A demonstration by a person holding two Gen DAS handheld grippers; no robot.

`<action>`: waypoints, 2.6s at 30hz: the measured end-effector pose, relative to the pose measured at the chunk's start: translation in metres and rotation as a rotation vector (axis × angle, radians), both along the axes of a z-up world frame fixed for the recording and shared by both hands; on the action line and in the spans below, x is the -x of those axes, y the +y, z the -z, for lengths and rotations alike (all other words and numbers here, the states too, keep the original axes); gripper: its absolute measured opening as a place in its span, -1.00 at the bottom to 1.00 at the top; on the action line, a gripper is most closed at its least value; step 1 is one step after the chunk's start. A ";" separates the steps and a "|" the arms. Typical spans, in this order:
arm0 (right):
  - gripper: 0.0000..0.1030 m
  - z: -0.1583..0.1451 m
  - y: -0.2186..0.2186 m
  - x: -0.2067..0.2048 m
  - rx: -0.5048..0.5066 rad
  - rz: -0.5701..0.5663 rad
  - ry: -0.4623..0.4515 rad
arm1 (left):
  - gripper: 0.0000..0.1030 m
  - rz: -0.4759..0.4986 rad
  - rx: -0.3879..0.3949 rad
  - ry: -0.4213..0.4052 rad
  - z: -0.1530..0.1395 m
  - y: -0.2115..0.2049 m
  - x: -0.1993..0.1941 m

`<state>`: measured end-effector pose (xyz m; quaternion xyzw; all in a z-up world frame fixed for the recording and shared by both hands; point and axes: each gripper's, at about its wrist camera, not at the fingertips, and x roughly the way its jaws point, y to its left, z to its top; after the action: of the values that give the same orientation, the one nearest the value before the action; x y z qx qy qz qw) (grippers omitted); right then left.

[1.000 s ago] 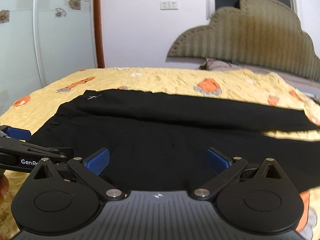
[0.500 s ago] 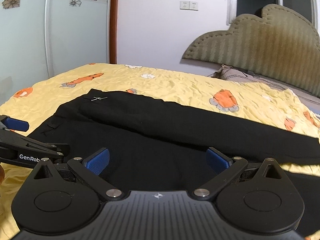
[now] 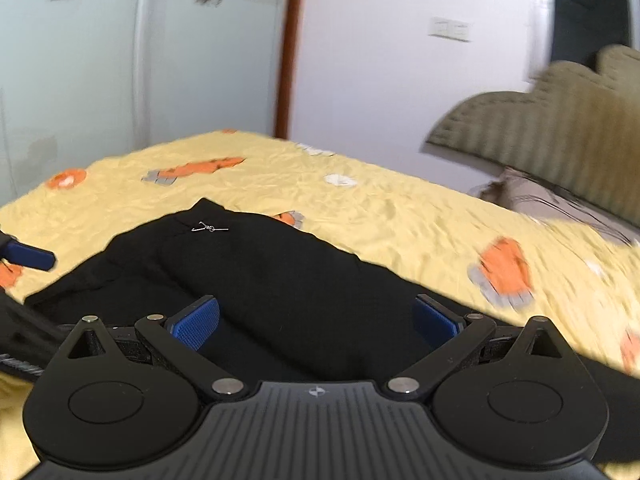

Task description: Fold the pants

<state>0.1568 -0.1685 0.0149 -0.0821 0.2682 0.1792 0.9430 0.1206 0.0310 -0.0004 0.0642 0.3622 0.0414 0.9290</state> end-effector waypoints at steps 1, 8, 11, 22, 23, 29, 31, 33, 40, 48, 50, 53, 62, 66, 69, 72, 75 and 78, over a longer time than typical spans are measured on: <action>1.00 0.001 0.001 -0.014 0.003 -0.025 0.016 | 0.99 -0.006 0.007 0.001 -0.001 0.003 -0.003; 0.80 0.019 0.005 -0.117 -0.023 -0.172 0.111 | 0.99 -0.031 0.087 0.029 -0.005 0.026 -0.028; 0.62 0.033 0.013 -0.157 0.000 -0.199 0.173 | 0.98 -0.028 0.115 0.054 -0.005 0.035 -0.039; -0.61 0.063 0.019 -0.223 -0.042 -0.283 0.322 | 0.95 -0.038 0.335 0.122 -0.018 0.074 -0.101; -0.85 0.060 0.019 -0.218 -0.026 -0.289 0.303 | 0.95 -0.042 0.378 0.130 -0.019 0.078 -0.111; -0.89 0.043 0.037 -0.161 0.147 -0.357 0.112 | 0.94 -0.087 0.641 0.180 -0.016 0.100 -0.167; -0.90 0.038 0.043 -0.134 0.203 -0.387 0.021 | 0.94 -0.089 0.712 0.201 -0.012 0.104 -0.181; -0.90 0.035 0.047 -0.106 0.259 -0.410 -0.055 | 0.93 -0.091 0.778 0.245 -0.005 0.107 -0.196; -0.90 0.035 0.055 -0.037 0.402 -0.467 -0.212 | 0.91 -0.173 1.003 0.283 0.018 0.121 -0.216; -0.90 0.043 0.058 -0.008 0.441 -0.451 -0.245 | -0.73 -0.189 1.043 0.326 0.027 0.120 -0.194; -0.90 0.043 0.060 -0.001 0.430 -0.439 -0.244 | -0.79 -0.148 0.994 0.275 0.014 0.117 -0.174; -0.90 0.034 0.058 0.015 0.404 -0.428 -0.262 | -0.82 -0.070 0.893 0.219 -0.006 0.113 -0.139; -0.90 0.023 0.067 0.105 0.327 -0.521 -0.175 | -0.81 0.017 0.636 0.201 -0.005 0.116 -0.021; -0.90 0.040 0.081 0.122 0.305 -0.559 -0.113 | -0.80 -0.044 0.609 0.231 0.019 0.131 0.003; -0.90 0.045 0.085 0.125 0.281 -0.550 -0.086 | -0.80 -0.068 0.595 0.223 0.025 0.135 0.013; -0.90 0.046 0.081 0.131 0.251 -0.535 -0.065 | -0.68 -0.050 0.531 0.186 0.020 0.132 0.022; -0.90 0.050 0.079 0.134 0.233 -0.520 -0.041 | -0.65 -0.072 0.538 0.207 0.024 0.134 0.022; -0.90 0.051 0.085 0.139 0.220 -0.498 -0.035 | -0.47 -0.088 0.499 0.187 0.019 0.130 0.027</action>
<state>0.0180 -0.0837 -0.0363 -0.2504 0.2413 0.3739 0.8598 0.0938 0.1607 -0.0192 -0.1789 0.4478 -0.0149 0.8759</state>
